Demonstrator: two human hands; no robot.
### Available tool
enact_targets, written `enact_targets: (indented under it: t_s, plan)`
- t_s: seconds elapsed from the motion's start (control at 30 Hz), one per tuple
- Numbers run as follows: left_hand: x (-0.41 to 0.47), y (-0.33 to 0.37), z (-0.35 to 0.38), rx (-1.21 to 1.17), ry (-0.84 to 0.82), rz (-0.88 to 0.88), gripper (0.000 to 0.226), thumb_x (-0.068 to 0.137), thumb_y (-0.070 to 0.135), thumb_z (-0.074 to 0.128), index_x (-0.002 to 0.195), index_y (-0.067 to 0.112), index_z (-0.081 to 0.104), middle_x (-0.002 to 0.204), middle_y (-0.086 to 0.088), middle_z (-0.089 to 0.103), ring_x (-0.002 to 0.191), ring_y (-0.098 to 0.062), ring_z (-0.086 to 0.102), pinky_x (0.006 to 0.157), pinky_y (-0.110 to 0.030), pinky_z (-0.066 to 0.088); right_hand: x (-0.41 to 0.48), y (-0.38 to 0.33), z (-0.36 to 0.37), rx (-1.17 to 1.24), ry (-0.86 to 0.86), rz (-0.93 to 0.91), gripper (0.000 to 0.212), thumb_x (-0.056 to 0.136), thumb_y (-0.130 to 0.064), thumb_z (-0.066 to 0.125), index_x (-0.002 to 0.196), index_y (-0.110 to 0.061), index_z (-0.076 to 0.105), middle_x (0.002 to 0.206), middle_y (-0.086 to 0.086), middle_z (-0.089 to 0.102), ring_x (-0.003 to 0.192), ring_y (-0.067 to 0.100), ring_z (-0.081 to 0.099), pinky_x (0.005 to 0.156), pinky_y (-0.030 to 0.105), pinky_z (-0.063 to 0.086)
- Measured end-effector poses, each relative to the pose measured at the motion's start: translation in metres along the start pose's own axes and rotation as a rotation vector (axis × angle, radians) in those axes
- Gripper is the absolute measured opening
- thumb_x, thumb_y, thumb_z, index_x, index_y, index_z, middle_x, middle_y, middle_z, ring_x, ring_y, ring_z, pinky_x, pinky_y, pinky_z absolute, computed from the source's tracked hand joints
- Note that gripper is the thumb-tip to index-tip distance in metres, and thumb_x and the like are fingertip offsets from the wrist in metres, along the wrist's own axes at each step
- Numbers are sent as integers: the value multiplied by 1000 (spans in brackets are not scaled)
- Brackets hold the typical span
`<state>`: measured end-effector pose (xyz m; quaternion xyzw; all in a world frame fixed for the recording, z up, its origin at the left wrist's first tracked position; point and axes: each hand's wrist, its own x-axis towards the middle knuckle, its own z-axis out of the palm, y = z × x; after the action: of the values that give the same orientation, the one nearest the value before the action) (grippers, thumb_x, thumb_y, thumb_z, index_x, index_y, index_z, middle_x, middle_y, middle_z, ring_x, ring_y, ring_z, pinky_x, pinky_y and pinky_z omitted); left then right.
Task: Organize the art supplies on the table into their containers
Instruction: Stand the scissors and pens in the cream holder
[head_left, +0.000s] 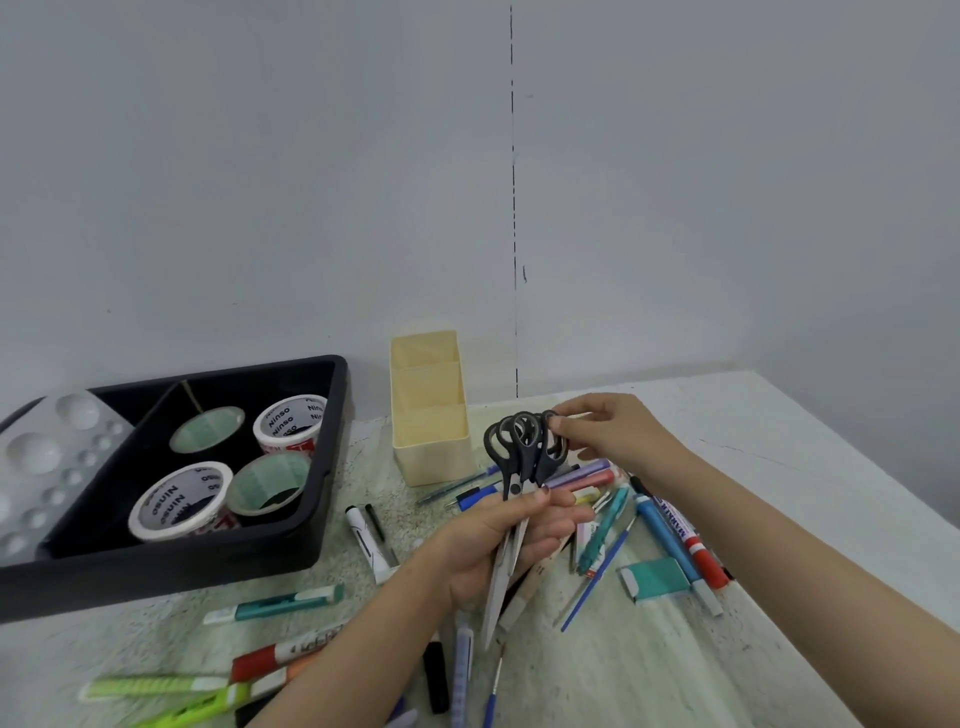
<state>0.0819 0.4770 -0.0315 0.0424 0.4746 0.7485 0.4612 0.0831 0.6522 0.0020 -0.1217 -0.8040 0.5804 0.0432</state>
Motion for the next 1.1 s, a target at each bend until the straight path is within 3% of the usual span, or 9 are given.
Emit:
enact_targets:
  t_s: [0.07, 0.2, 0.3, 0.37, 0.63, 0.73, 0.8, 0.9, 1.1]
  plan:
    - [-2, 1, 1, 12, -4, 2, 24, 92, 14, 48, 89, 2, 69, 92, -13, 73, 61, -6, 69, 50, -14, 52, 0, 1, 1, 84, -127, 38, 35, 84, -29, 69, 117, -24, 62, 101, 8, 70, 87, 23, 69, 80, 29, 56]
    - [-4, 3, 3, 68, -21, -3, 28, 89, 18, 50, 81, 7, 74, 88, -11, 73, 56, -4, 66, 47, -13, 50, -2, 0, 3, 341, -401, 61, 48, 86, -18, 64, 127, -39, 50, 105, 16, 69, 97, 30, 67, 79, 36, 57]
    - [-4, 4, 1, 91, -30, -18, 32, 92, 18, 47, 81, 9, 76, 91, -10, 73, 61, -5, 68, 50, -14, 52, 1, -3, 7, 380, -439, 0, 42, 88, -7, 60, 127, -24, 56, 103, 17, 68, 90, 28, 68, 71, 32, 58]
    - [-5, 5, -1, 94, -50, -18, 27, 87, 20, 51, 91, 6, 73, 95, -11, 73, 65, -6, 69, 54, -15, 54, 3, -4, 9, 375, -439, -33, 38, 88, -4, 59, 122, -18, 60, 107, 18, 68, 91, 29, 69, 77, 36, 58]
    - [-7, 13, -15, 93, 2, 99, 36, 80, 22, 56, 110, 3, 62, 104, -13, 70, 79, -15, 70, 64, -23, 56, 18, -10, 17, 342, -372, -73, 29, 86, -1, 62, 112, -13, 67, 97, 13, 71, 83, 24, 70, 67, 27, 57]
    - [-6, 24, -21, 122, 172, 213, 28, 93, 21, 49, 109, 1, 60, 97, -12, 71, 77, -20, 69, 67, -31, 59, 29, -18, 15, 286, -349, -93, 27, 85, -3, 64, 107, -18, 68, 97, 12, 71, 84, 27, 70, 71, 35, 59]
    - [-4, 32, -30, 209, 419, 372, 23, 97, 16, 46, 111, 5, 60, 90, -7, 72, 77, -17, 68, 69, -29, 57, 37, -28, 11, 268, -312, -125, 26, 84, -3, 65, 103, -21, 69, 95, 9, 70, 81, 24, 70, 66, 34, 58]
    - [-4, 44, -47, 443, 755, 642, 17, 94, 7, 50, 104, 16, 61, 99, 1, 67, 96, -15, 63, 80, -21, 50, 53, -50, 2, 251, -230, -200, 26, 84, -3, 65, 99, -23, 69, 99, 8, 68, 82, 21, 69, 66, 31, 58]
    - [8, 51, -79, 801, 870, 620, 39, 96, 9, 47, 135, 13, 47, 139, 0, 48, 127, -12, 42, 109, -29, 32, 90, -100, -7, 282, 20, -424, 28, 85, 0, 64, 101, -21, 68, 92, 3, 63, 80, 19, 65, 68, 34, 60]
